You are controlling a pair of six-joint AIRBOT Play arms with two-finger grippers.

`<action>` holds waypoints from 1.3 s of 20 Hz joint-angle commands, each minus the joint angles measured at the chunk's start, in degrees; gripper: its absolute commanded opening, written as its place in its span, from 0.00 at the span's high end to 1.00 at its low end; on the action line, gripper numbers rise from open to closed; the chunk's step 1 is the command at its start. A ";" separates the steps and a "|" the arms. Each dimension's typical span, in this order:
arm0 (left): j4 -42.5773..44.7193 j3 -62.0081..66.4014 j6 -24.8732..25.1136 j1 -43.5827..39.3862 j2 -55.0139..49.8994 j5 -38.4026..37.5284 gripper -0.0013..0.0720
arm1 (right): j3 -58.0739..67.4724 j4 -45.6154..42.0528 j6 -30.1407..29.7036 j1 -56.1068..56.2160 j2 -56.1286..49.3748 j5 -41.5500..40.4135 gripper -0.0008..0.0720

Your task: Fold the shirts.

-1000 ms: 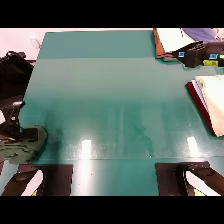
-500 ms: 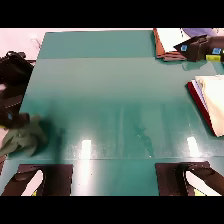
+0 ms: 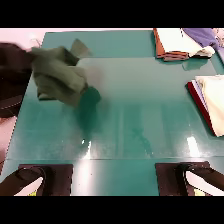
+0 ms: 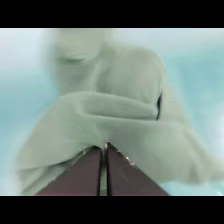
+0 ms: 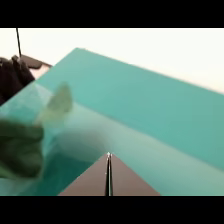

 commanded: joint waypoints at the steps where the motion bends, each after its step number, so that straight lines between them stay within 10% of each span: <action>1: -0.50 10.51 1.99 -16.24 -12.68 2.27 0.96 | 8.41 -0.11 0.07 0.02 -2.82 2.82 0.97; 7: -3.30 21.51 10.75 -32.83 -36.74 4.39 0.92 | 10.62 -0.04 0.07 -1.84 -2.38 3.93 0.97; 9: -4.70 21.59 11.10 -31.80 -38.58 6.40 0.33 | 7.32 0.02 0.81 -4.92 -0.13 3.98 0.97; 19: -15.41 10.47 1.36 4.55 -37.55 1.05 0.34 | -6.49 0.61 2.16 -13.05 7.91 3.69 0.97; 26: -21.90 -16.15 1.53 9.77 -37.88 15.41 0.34 | -10.88 0.61 2.19 -12.94 7.85 3.37 0.97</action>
